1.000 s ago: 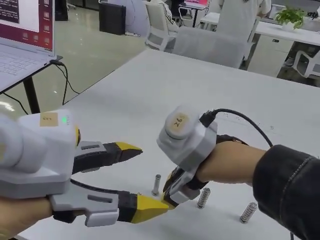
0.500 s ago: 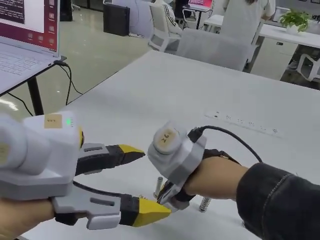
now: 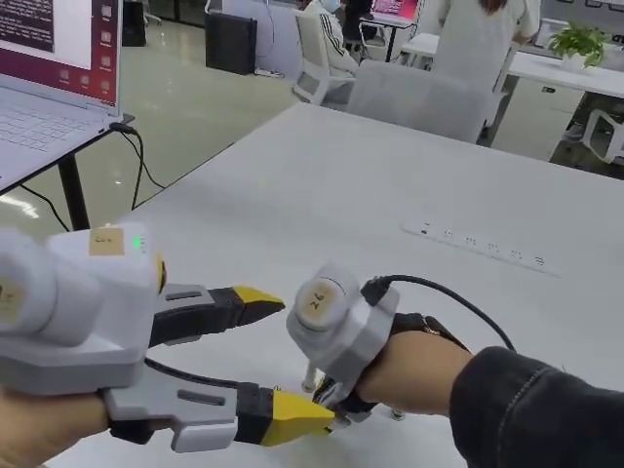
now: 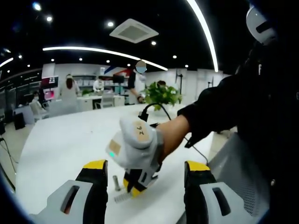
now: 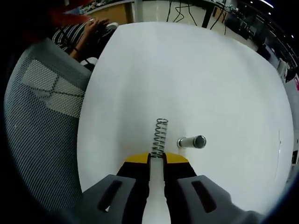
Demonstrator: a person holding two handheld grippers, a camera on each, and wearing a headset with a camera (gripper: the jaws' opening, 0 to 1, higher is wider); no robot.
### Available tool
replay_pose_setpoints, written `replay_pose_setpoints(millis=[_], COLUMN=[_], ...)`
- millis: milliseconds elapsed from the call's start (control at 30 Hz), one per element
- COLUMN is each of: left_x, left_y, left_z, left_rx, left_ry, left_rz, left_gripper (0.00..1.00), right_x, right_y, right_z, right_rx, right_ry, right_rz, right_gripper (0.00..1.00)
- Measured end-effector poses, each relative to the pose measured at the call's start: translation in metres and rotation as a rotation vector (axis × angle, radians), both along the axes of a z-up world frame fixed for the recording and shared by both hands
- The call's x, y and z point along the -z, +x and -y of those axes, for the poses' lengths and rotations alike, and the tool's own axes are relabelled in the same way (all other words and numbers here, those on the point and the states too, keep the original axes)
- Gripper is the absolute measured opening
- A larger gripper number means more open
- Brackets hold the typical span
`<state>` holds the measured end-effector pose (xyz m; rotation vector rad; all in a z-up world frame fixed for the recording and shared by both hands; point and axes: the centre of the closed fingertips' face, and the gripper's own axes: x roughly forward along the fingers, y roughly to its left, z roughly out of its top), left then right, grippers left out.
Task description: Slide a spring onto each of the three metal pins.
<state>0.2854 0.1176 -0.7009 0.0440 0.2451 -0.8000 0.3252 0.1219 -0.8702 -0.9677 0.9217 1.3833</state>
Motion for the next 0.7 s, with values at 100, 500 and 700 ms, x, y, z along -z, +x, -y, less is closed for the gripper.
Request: replay_pose_setpoints(millis=[100, 500, 700], left_x=[-0.001, 0.000, 0.001], left_y=[0.001, -0.001, -0.003], left_z=[-0.001, 0.002, 0.006], left_rx=[-0.003, 0.011, 0.031], left_ry=[-0.003, 0.007, 0.030], left_rz=[0.002, 0.001, 0.014], left_gripper=[0.62, 0.60, 0.56], right_x=[-0.007, -0.071, -0.105], right_y=[-0.002, -0.027, -0.041], right_z=[0.004, 0.020, 0.033], right_rx=[0.003, -0.061, -0.091], right_ry=[0.001, 0.064, 0.104], right_rz=[-0.011, -0.065, -0.113], right_gripper=[0.07, 0.07, 0.07])
